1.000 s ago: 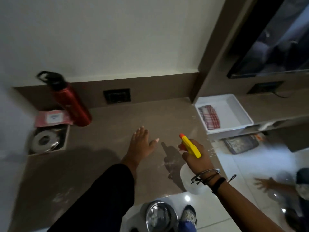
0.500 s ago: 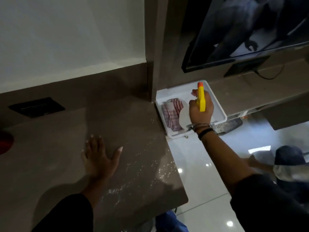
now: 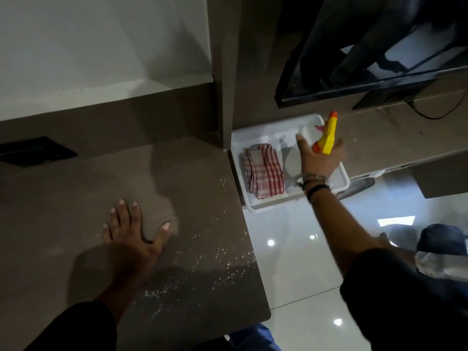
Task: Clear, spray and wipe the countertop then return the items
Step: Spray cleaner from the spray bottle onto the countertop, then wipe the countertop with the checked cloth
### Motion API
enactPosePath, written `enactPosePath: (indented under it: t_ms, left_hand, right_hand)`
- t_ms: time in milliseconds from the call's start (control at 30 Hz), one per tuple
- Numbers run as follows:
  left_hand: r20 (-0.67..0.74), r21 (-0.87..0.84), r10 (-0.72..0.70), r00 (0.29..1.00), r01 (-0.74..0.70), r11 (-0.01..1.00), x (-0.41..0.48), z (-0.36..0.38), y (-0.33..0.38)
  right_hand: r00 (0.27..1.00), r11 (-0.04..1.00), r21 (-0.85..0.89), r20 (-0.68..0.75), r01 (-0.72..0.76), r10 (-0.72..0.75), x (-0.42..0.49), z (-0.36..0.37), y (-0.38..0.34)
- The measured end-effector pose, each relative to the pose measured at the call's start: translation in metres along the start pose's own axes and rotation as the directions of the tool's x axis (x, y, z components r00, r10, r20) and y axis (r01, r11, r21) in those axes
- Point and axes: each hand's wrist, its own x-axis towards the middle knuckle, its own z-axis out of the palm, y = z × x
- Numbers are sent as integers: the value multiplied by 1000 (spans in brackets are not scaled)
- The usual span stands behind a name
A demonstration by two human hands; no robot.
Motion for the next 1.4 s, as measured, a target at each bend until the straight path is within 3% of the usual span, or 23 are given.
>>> enactPosePath:
  t_ms: [67, 100, 233, 333, 467, 567, 667, 767, 867, 933, 1033, 1067, 1133, 1200, 1267, 1400]
  left_hand:
    - [-2, -13, 2, 1000, -2, 1000, 1, 1, 0]
    - [-7, -19, 4, 1000, -4, 1000, 1, 1, 1]
    - [-54, -18, 14, 998, -15, 1000, 0, -2, 5]
    - [-57, -1, 26, 998, -26, 1000, 0, -2, 3]
    - [-55, 7, 18, 998, -18, 1000, 1, -2, 4]
    - [-43, 45, 20, 999, -18, 999, 0, -6, 6]
    - [-2, 62, 1, 1000, -1, 998, 0, -12, 8]
    - [12, 27, 9, 1000, -9, 1000, 0, -16, 9]
    - [39, -15, 1, 999, 0, 1000, -2, -19, 8]
    - [53, -38, 12, 999, -10, 999, -4, -22, 7]
    - [74, -74, 63, 995, -57, 996, -4, -25, -1]
    - [100, -91, 82, 992, -73, 993, -4, -26, -4]
    - [162, -124, 118, 980, -99, 987, -1, -27, -10]
    - [204, -177, 157, 966, -122, 977, 3, -29, -17]
    - [233, -206, 219, 948, -172, 963, 9, -32, -29]
    - [244, -182, 464, 851, -430, 884, 20, -39, -68]
  right_hand:
    - [963, 949, -167, -60, -269, 262, -35, 5, 11]
    - [960, 924, -268, -7, -272, 280, -51, 11, 17]
    - [931, 832, -553, 325, 45, 166, -67, 43, 15]
    - [905, 782, -622, 357, 44, 233, -54, 66, 7]
    - [904, 780, -616, 268, -106, 334, -49, 81, 5]
    - [865, 794, -584, 299, -168, 403, -51, 79, 9]
    - [874, 852, -520, 383, -62, 298, -62, 68, 0]
    - [881, 984, -178, 464, -12, 95, -83, 41, -19]
    - [911, 984, -35, 387, 172, -145, -121, -4, -44]
    - [919, 938, -124, 275, 324, -281, -159, -31, -51]
    - [909, 873, -267, 201, 409, -365, -245, -50, -48]
    - [895, 837, -329, 253, 437, -367, -279, -50, -43]
    - [814, 644, -517, 477, 564, -330, -344, -40, -24]
    - [751, 513, -596, 640, 618, -160, -396, -29, -4]
    - [772, 553, -608, 627, 570, -105, -422, -28, 4]
    - [884, 644, -626, 427, 440, -190, -425, -39, 8]
